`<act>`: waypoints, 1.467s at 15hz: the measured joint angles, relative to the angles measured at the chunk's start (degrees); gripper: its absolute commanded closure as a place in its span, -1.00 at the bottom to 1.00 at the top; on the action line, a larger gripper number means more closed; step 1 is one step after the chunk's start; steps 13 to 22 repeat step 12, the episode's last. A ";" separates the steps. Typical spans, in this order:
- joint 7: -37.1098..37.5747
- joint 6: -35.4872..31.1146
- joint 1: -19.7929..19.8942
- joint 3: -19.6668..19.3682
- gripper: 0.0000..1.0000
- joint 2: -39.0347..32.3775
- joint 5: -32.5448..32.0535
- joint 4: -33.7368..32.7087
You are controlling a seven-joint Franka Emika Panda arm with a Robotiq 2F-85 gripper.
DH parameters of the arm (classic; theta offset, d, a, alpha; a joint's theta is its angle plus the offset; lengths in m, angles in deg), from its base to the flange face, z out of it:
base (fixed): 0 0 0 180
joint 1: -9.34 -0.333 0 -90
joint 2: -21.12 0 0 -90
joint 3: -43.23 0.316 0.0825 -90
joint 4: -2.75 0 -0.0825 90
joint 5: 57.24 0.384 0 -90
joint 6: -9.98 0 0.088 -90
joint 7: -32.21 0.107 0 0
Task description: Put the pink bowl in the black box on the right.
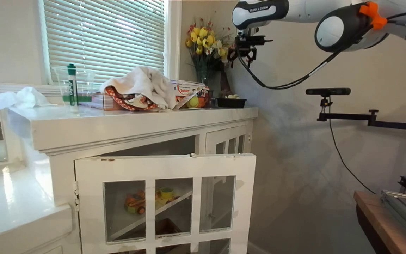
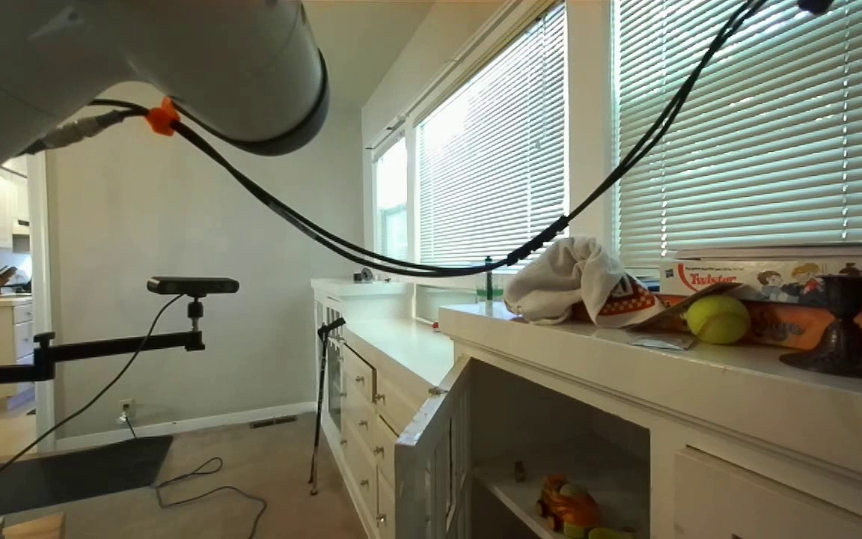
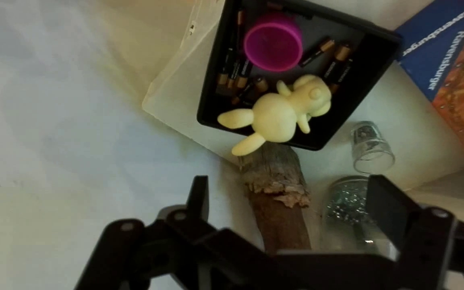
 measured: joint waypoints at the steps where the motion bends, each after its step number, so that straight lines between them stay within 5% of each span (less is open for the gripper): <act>1: -3.01 0.03 -0.18 0.54 -1.00 0.83 0.03 -0.01; 7: -14.37 3.53 0.36 6.91 -1.00 4.73 4.44 0.02; 22: -10.21 7.09 -0.25 8.10 -1.00 5.79 5.78 0.03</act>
